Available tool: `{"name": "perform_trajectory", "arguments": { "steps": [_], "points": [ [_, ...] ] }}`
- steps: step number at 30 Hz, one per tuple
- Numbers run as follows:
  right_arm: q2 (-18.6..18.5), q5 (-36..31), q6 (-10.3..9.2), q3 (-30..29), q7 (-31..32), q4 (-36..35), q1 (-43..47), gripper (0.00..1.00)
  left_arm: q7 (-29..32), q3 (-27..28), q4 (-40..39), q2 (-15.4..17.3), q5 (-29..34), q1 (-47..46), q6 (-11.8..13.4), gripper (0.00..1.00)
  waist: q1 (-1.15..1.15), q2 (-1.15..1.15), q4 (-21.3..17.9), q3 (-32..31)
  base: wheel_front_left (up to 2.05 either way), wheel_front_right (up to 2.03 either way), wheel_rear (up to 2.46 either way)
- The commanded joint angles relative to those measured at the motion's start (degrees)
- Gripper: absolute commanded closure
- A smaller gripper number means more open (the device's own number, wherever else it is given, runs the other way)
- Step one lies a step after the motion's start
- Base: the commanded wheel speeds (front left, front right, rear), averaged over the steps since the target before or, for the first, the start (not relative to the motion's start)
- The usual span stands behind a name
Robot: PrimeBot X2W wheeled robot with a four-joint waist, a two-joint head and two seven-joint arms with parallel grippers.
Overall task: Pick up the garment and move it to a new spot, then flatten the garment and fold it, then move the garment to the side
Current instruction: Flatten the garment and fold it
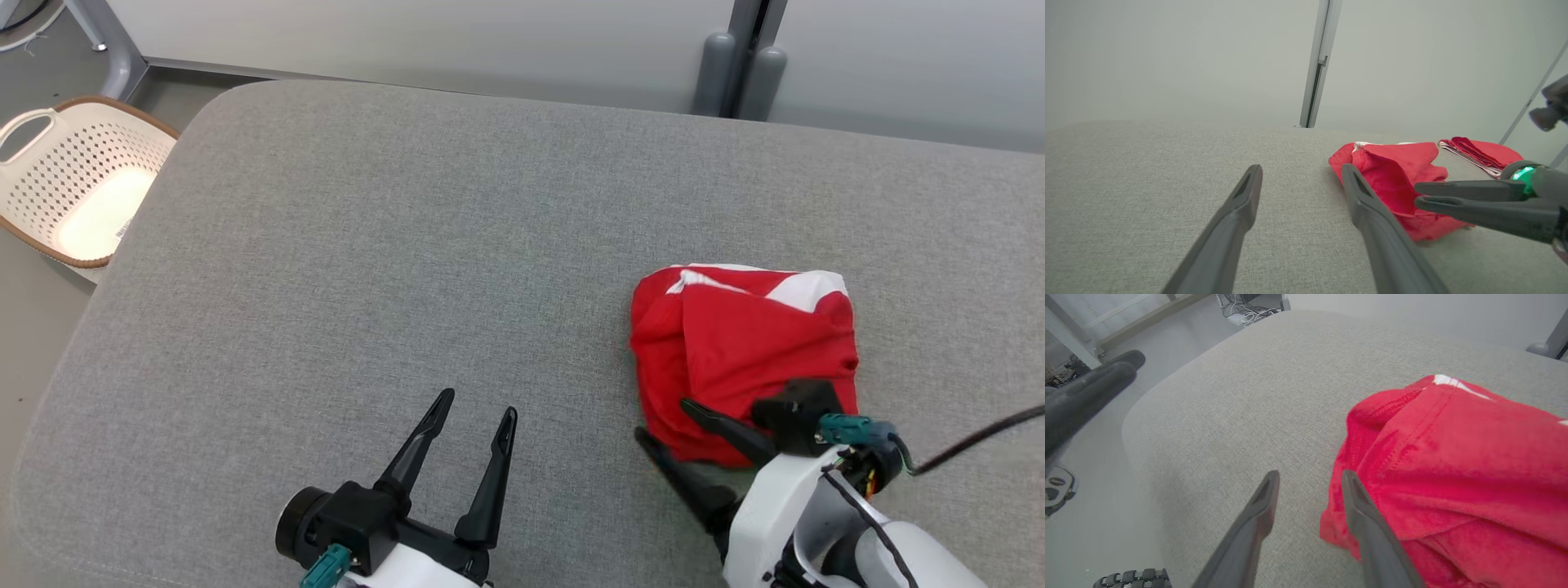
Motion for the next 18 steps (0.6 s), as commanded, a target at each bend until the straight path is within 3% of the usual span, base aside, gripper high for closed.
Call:
{"name": "perform_trajectory", "arguments": {
  "steps": [1,6,18],
  "points": [
    [0.1,1.2,-0.02,0.5,-1.5,-0.5,-0.5,0.0,-0.2,0.3,0.0,0.1,0.3,-0.2,-0.3,0.0,0.0,0.0,0.0,0.1,0.0,0.0,0.0],
    [-1.9,1.3,-0.03,-1.6,-7.0,-0.7,0.2,0.0,-0.2,0.6,-0.1,0.1,0.0,0.1,-0.2,0.0,0.0,0.0,-0.5,0.0,0.0,0.0,0.0],
    [-4.9,-4.6,-0.02,-13.3,-18.0,3.6,9.0,0.0,-0.2,1.1,-0.4,0.1,1.0,1.2,-0.6,0.0,0.0,0.0,-2.5,-1.2,0.0,0.0,0.0]
  ]
}}
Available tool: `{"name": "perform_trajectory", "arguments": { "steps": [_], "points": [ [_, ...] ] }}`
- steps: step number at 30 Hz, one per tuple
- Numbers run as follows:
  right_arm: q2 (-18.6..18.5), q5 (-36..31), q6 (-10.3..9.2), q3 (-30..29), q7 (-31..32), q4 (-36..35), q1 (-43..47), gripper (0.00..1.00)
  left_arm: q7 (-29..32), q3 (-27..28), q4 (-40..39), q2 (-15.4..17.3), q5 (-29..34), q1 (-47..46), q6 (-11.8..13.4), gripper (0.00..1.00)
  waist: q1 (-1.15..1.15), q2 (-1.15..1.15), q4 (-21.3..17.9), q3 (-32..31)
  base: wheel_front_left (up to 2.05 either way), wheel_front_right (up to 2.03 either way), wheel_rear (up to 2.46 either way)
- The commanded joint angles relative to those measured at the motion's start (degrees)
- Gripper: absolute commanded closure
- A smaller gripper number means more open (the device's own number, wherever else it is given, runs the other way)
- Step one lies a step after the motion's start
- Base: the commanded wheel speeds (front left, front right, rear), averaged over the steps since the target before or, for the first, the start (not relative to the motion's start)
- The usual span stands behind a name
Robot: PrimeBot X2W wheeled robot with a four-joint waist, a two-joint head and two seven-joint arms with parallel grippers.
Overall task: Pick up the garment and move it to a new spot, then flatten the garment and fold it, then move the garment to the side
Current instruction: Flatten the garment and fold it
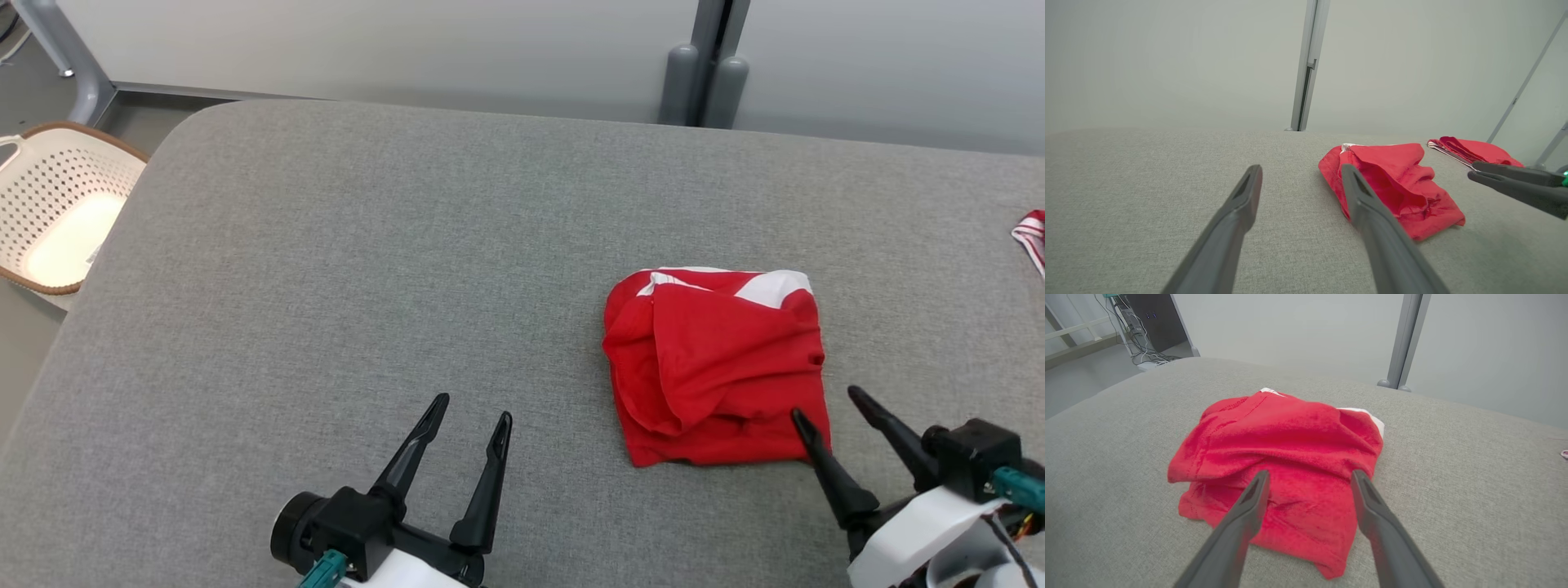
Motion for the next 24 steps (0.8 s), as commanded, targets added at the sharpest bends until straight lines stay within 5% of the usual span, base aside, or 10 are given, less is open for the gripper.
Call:
{"name": "perform_trajectory", "arguments": {
  "steps": [1,12,21,24],
  "points": [
    [0.4,-0.4,-0.04,0.2,-1.2,0.6,0.9,0.0,-0.2,0.3,0.0,0.2,0.4,0.7,-0.4,0.0,0.0,0.0,-0.4,-0.2,0.0,0.0,0.0],
    [4.7,5.2,-0.04,11.0,-3.3,1.5,-0.9,0.0,-0.2,-0.1,0.9,0.1,1.3,0.7,-1.2,0.0,0.0,0.0,-0.3,-0.2,0.0,0.0,0.0],
    [6.7,10.3,-0.04,14.2,-4.3,6.3,-4.5,0.0,-0.2,-0.8,1.2,0.2,0.7,0.2,-1.1,0.0,0.0,0.0,1.6,0.4,0.0,0.0,0.0],
    [7.1,11.5,-0.04,14.7,-5.0,8.2,-5.7,0.13,-0.2,-0.9,1.1,0.2,0.3,0.0,-0.9,0.0,0.0,0.0,2.1,0.5,0.0,0.0,0.0]
  ]
}}
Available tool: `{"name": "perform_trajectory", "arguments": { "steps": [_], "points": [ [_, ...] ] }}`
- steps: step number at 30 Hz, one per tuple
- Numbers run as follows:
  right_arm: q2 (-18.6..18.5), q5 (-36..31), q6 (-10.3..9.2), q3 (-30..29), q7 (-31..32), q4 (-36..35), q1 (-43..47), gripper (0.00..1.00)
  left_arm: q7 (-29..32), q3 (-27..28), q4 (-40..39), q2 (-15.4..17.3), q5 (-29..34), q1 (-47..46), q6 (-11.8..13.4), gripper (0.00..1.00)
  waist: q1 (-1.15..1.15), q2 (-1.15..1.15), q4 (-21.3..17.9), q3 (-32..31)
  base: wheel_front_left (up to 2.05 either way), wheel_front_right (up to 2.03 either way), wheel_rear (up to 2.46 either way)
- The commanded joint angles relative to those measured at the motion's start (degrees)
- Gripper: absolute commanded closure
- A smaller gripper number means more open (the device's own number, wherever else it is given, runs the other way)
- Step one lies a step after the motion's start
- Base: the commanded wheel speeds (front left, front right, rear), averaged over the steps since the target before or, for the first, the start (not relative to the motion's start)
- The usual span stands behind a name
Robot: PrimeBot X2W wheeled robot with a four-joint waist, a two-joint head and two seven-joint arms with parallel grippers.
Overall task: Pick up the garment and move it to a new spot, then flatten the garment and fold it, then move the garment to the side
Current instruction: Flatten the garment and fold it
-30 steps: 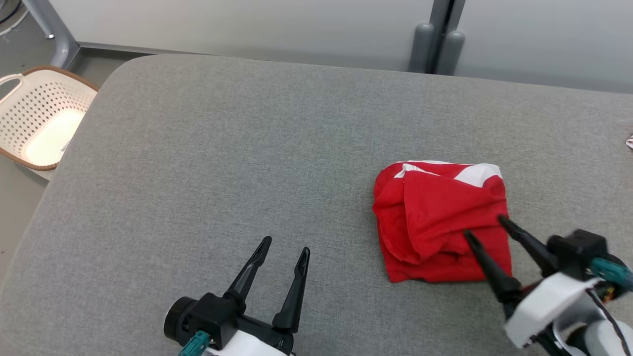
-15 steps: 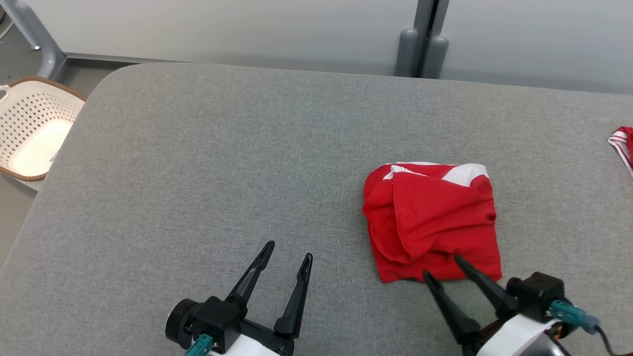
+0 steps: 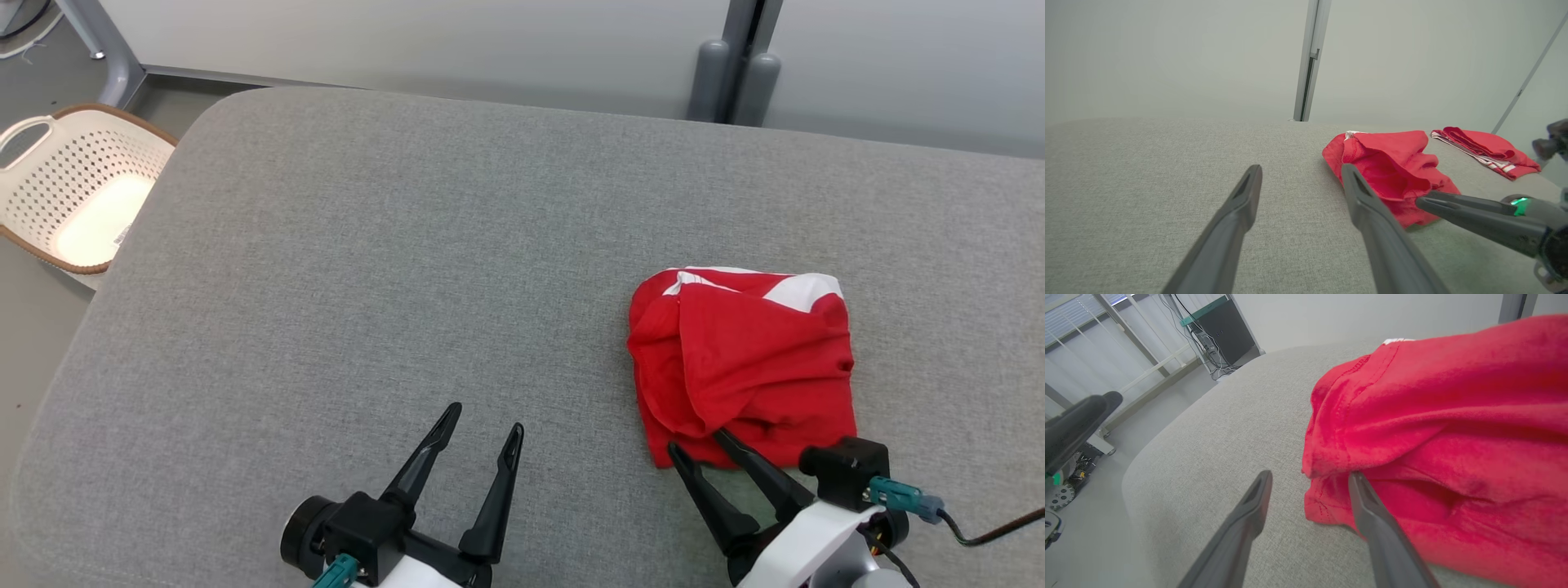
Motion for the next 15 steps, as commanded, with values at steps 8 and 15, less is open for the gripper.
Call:
{"name": "perform_trajectory", "arguments": {
  "steps": [8,15],
  "points": [
    [1.2,1.0,-0.03,-0.1,-3.2,5.5,-4.0,0.97,-0.2,0.3,-0.5,0.2,-0.5,-0.6,0.5,0.0,0.0,0.0,0.7,0.9,0.0,0.0,0.0],
    [1.7,-0.3,-0.02,0.3,-5.6,7.2,-6.0,1.0,-0.2,0.7,-0.7,0.2,-0.5,-0.9,0.6,0.0,0.0,0.0,0.0,1.4,0.0,0.0,0.0]
  ]
}}
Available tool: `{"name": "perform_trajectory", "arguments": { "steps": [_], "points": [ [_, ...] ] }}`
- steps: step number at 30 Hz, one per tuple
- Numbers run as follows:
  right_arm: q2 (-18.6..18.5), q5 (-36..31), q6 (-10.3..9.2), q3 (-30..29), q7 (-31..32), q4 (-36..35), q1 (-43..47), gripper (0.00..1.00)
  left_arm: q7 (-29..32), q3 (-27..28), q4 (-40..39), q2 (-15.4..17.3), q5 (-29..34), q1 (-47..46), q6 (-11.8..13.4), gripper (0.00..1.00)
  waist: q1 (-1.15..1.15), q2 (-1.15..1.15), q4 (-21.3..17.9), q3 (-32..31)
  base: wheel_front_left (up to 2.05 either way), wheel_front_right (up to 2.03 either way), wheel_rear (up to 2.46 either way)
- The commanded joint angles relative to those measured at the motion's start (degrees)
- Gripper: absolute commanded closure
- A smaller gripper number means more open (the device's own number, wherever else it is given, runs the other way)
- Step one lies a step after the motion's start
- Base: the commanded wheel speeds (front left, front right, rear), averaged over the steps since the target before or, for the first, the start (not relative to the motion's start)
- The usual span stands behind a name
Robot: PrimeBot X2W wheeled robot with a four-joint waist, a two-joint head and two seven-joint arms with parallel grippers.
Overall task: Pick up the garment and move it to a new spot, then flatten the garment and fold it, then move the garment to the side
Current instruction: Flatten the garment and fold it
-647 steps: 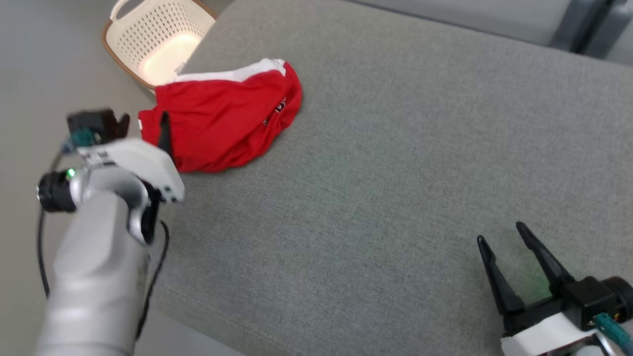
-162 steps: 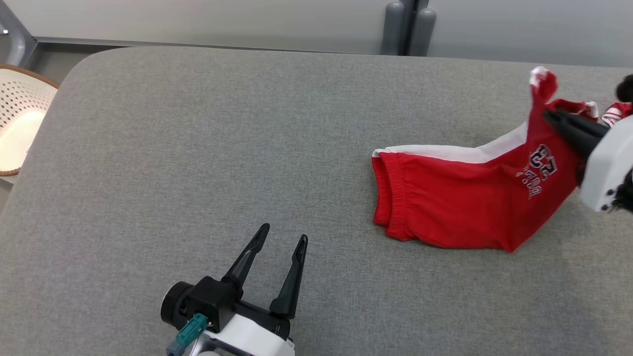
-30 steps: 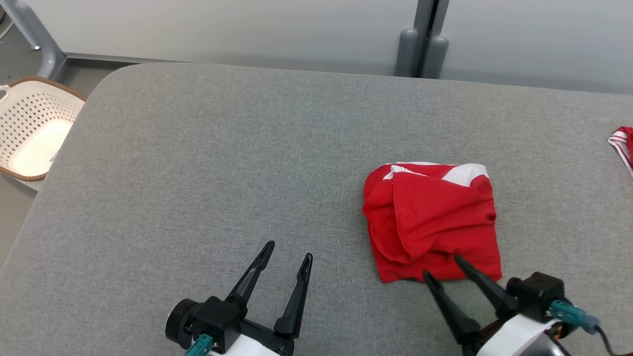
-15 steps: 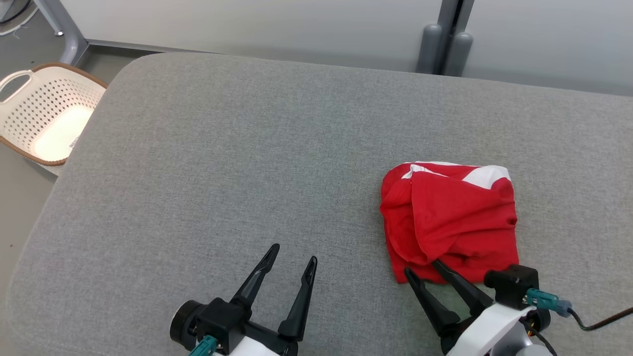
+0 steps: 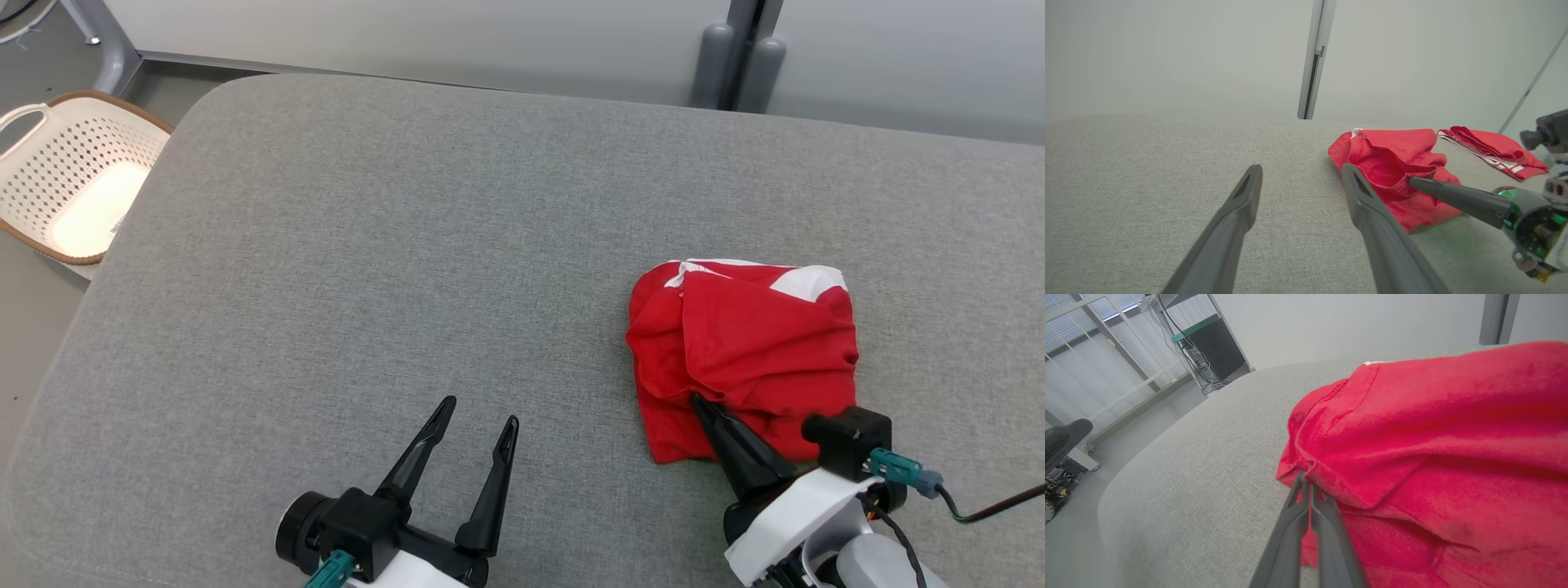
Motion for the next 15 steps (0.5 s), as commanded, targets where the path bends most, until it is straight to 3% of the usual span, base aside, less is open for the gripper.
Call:
{"name": "perform_trajectory", "arguments": {
  "steps": [1,8,13,15],
  "points": [
    [-0.2,-0.3,-0.02,0.2,-0.7,0.0,-0.6,1.0,-0.2,0.4,-0.2,0.2,-0.4,-0.7,0.2,0.0,0.0,0.0,-0.3,0.1,0.0,0.0,0.0],
    [-4.5,-1.3,-0.03,1.5,1.2,-7.3,1.8,1.0,-0.2,0.7,-0.2,0.2,-0.2,-0.4,0.3,0.0,0.0,0.0,-1.8,0.1,0.0,0.0,0.0],
    [-9.4,-0.8,-0.02,1.7,9.2,-18.0,6.8,1.0,-0.2,1.0,0.0,0.2,0.0,0.2,0.1,0.0,0.0,0.0,-2.8,-0.2,0.0,0.0,0.0],
    [-9.9,-0.1,-0.02,0.9,12.1,-21.6,8.5,1.0,-0.2,1.0,0.1,0.2,-0.1,-0.1,0.0,0.0,0.0,0.0,-3.0,-0.2,0.0,0.0,0.0]
  ]
}}
